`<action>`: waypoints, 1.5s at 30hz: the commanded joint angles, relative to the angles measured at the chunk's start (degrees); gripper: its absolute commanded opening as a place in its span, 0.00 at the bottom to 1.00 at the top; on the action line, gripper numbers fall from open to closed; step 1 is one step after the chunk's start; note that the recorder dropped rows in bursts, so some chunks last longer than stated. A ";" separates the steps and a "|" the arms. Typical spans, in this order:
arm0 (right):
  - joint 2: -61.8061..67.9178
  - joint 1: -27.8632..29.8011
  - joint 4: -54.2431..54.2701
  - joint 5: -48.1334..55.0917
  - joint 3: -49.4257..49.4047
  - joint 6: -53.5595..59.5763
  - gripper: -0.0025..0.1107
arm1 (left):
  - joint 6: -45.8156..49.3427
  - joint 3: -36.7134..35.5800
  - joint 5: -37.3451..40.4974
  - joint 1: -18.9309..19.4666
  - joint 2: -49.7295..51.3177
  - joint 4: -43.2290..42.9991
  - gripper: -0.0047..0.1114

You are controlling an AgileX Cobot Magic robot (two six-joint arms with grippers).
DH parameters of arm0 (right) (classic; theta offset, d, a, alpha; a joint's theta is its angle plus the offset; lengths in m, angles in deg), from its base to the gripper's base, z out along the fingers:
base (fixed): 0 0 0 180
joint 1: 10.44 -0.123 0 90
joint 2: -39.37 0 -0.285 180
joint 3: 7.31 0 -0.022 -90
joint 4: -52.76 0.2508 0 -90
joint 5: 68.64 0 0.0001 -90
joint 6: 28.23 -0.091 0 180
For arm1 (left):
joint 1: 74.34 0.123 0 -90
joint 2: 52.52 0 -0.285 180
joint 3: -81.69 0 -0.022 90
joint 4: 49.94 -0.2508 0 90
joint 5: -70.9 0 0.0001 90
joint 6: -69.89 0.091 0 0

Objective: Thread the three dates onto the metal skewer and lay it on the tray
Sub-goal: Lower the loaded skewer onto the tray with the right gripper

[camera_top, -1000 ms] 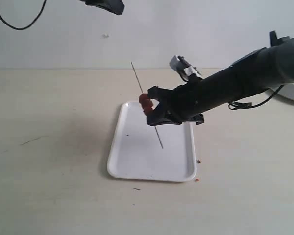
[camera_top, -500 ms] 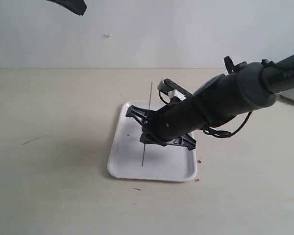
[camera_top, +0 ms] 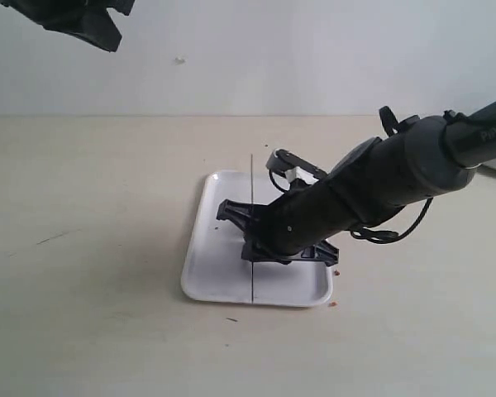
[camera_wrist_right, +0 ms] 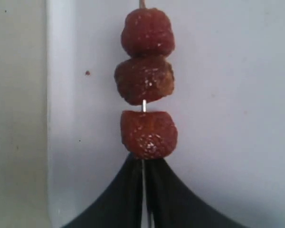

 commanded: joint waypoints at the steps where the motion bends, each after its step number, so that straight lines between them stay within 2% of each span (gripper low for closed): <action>1: -0.44 -0.05 -1.03 2.84 -0.18 0.66 0.27 | 0.16 -3.18 -1.43 0.07 -5.09 -0.34 0.04; 4: -0.44 -0.05 -1.03 4.20 -0.18 0.66 0.40 | 0.16 -5.57 -1.28 0.07 -8.57 -0.34 0.04; 6: -0.44 -0.05 -1.03 4.32 -0.18 0.66 0.43 | 0.16 -7.75 -1.51 0.07 -11.24 -0.34 0.04; 13: -0.44 -0.05 -1.40 4.32 -0.18 0.66 0.43 | 0.16 -15.48 -3.42 0.07 -20.47 -0.47 0.04; 17: -0.44 -0.05 -5.18 4.33 -0.18 0.66 0.43 | 0.16 -20.13 -5.18 0.07 -24.99 -0.11 0.04; 24: -0.44 -0.05 -5.18 4.59 -0.18 -0.91 0.43 | 0.41 -27.17 -10.66 0.07 -31.50 2.09 0.04; 33: -4.02 -0.05 -5.86 3.14 -0.18 -3.07 0.43 | 0.56 -28.33 -11.60 0.07 -36.29 3.96 0.04; 37: -6.21 -0.05 -13.18 1.99 -0.18 -10.93 0.42 | 0.56 -28.33 -11.60 0.07 -37.90 4.20 0.04; 43: -6.35 -0.05 -42.33 3.91 -0.18 -38.60 0.40 | 1.84 -28.33 -11.60 0.07 -40.42 6.54 0.04; 45: -6.35 -0.36 -44.02 5.80 -0.18 -40.89 0.40 | 3.56 -28.33 -11.60 0.07 -40.55 8.43 0.04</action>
